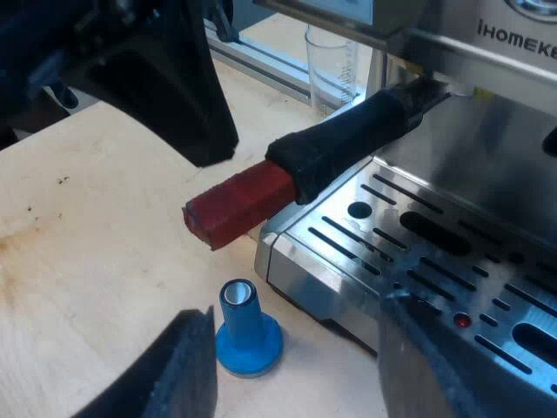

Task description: Put the handle in the coffee machine

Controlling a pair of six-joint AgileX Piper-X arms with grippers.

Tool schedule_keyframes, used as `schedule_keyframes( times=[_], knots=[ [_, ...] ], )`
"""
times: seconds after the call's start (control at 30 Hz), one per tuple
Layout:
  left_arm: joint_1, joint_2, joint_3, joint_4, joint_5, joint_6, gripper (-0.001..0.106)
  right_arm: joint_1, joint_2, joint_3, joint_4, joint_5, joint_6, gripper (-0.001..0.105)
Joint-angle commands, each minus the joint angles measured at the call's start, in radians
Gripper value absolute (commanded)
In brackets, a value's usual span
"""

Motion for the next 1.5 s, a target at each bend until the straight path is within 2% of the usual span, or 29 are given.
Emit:
schedule_keyframes(
  times=[0.03,0.17,0.37,0.77,0.83,1.07,1.37,1.5],
  knots=[
    [0.001,0.012,-0.002,0.005,-0.019,-0.016,0.000,0.002,-0.008,-0.012,-0.013,0.003,-0.009,0.045],
    [0.001,0.015,-0.002,0.010,-0.006,-0.021,0.000,0.002,-0.008,-0.012,-0.013,0.003,-0.009,0.045],
    [-0.006,0.015,-0.002,0.011,0.060,-0.047,0.000,0.002,-0.008,-0.012,-0.013,0.003,-0.009,0.045],
    [-0.138,0.015,0.010,-0.022,0.066,-0.054,0.000,0.002,-0.008,-0.012,-0.013,0.003,-0.009,0.045],
    [-0.143,0.018,0.010,-0.029,0.090,-0.054,0.000,0.002,-0.008,-0.012,-0.013,0.003,-0.009,0.045],
    [-0.144,0.022,0.010,-0.060,0.242,-0.054,0.000,0.002,-0.008,-0.012,-0.013,0.003,-0.009,0.045],
    [-0.144,0.022,0.010,-0.104,0.346,-0.080,0.000,0.002,-0.008,-0.012,-0.013,0.003,-0.009,0.045],
    [-0.144,0.022,0.010,-0.103,0.352,-0.080,0.000,0.002,-0.008,-0.012,-0.013,0.003,-0.009,0.045]
  ],
)
